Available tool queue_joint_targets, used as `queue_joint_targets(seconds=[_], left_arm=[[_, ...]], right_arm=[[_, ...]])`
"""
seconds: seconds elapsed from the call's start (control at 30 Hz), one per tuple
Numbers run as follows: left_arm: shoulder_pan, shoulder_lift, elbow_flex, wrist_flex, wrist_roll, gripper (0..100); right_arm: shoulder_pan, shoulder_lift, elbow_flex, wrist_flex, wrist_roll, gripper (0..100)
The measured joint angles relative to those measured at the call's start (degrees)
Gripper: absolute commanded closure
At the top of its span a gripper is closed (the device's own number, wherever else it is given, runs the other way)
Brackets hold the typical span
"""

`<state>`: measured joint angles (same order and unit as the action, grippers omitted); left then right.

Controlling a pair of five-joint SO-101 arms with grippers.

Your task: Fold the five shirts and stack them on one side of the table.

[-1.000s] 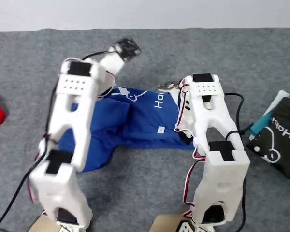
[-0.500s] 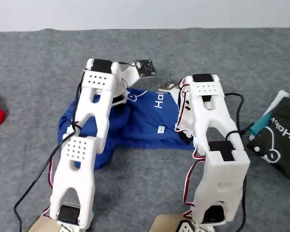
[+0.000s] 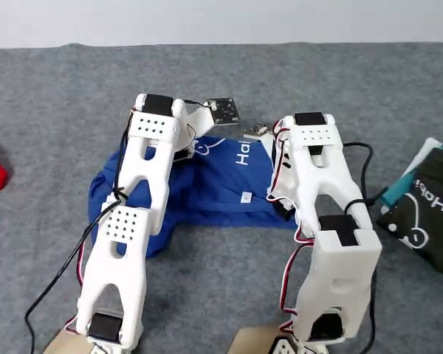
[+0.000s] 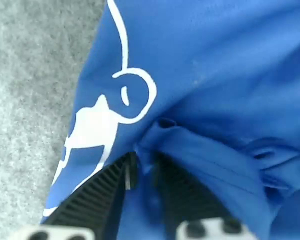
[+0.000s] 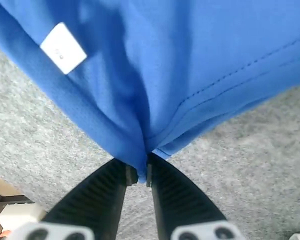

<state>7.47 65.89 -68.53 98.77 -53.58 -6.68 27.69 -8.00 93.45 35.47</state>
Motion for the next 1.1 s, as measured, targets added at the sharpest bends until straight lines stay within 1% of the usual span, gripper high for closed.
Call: queue_joint_targets(seconds=[0.17, 0.33, 0.7, 0.87, 1.1], left_arm=[[-1.32, -1.93, 0.00, 0.00, 0.00, 100], [-3.16, -11.60, 0.00, 0.00, 0.35, 100], [-11.08, -34.29, 0.00, 0.44, 15.91, 100], [-15.21, -45.27, 0.00, -1.76, 22.24, 100], [-15.74, -59.16, -0.79, -2.29, 27.34, 100]], right_arm=[[0.00, 0.00, 0.00, 0.00, -0.18, 98.8], [0.00, -2.20, 0.00, 0.00, -0.53, 98.8], [0.00, -24.70, 0.00, 0.09, -0.53, 98.8], [0.00, -38.86, 0.00, -3.87, -0.53, 98.8], [0.00, -54.24, 0.00, -8.26, -0.44, 98.8]])
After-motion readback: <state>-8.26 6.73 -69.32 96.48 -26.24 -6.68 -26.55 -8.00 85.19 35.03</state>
